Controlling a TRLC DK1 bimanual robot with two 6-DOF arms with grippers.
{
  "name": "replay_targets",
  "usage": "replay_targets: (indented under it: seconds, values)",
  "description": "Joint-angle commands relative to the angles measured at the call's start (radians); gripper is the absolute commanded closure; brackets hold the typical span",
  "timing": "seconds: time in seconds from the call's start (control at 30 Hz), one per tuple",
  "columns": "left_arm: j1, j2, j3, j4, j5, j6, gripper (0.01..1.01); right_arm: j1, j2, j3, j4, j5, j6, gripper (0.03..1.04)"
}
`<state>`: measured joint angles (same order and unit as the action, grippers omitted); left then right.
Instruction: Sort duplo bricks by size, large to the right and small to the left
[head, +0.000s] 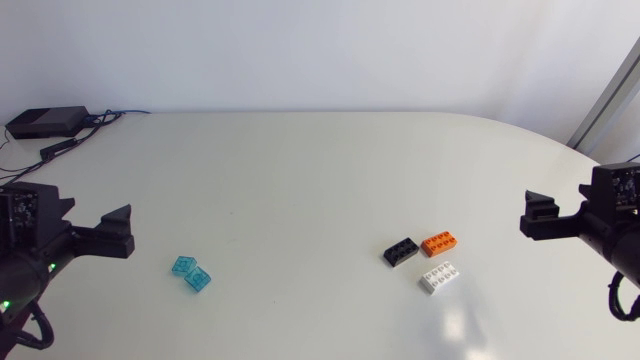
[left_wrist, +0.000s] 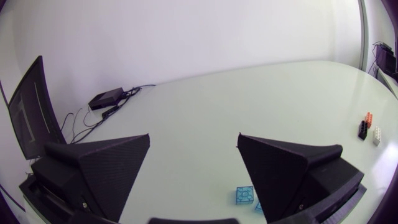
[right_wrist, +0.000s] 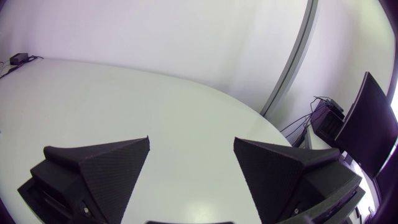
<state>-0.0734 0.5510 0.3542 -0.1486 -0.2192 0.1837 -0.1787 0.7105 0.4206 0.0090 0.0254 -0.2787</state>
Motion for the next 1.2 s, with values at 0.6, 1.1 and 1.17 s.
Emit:
replay_targets:
  seconds: [0.6,1.1,1.17]
  values:
    - [0.022,-0.301,-0.167,0.033,0.009,0.002,0.056,0.033,-0.323,-0.175,-0.014,-0.010,0.035,0.09]
    - [0.056,-0.464,-0.289,0.108,0.146,-0.119,0.056,0.128,-0.575,-0.335,-0.011,-0.020,0.194,0.09]
    - [0.060,-0.484,-0.304,0.118,0.163,-0.134,0.056,0.140,-0.607,-0.355,-0.010,-0.021,0.214,0.09]
